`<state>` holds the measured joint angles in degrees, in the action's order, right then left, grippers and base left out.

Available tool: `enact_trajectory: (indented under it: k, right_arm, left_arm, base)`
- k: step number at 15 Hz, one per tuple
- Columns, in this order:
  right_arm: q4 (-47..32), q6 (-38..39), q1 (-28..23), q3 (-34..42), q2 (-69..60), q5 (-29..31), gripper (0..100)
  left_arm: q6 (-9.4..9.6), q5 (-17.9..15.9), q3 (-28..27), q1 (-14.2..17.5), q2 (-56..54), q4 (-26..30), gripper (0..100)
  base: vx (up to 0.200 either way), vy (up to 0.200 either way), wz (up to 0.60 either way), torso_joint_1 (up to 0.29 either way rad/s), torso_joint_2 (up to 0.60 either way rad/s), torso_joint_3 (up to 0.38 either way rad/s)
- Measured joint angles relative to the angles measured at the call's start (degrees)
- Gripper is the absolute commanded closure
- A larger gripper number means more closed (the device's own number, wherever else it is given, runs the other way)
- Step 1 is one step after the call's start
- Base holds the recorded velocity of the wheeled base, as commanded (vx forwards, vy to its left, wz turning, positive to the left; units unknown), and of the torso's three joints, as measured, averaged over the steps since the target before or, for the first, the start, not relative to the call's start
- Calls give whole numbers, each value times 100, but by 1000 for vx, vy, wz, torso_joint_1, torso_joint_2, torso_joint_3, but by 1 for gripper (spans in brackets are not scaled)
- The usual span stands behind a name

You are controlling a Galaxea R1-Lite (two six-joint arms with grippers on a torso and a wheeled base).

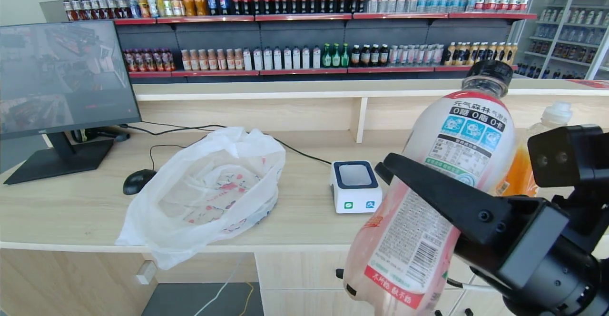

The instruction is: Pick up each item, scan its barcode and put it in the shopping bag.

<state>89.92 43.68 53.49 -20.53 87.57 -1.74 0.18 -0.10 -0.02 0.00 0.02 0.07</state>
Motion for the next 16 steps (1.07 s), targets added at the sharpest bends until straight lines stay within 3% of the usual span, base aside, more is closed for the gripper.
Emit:
enact_trajectory:
  k: [7, 16]
  right_arm:
    - [10, -9, 612, -52, -50, -13, 100]
    - [0, -328, 458, 195, 66, -158, 100]
  left_arm:
    - [0, 0, 0, 0, 0, 0, 0]
    - [0, 0, 0, 0, 0, 2, 0]
  base:
    - [0, 0, 0, 0, 0, 0]
    - [0, 0, 0, 0, 0, 0]
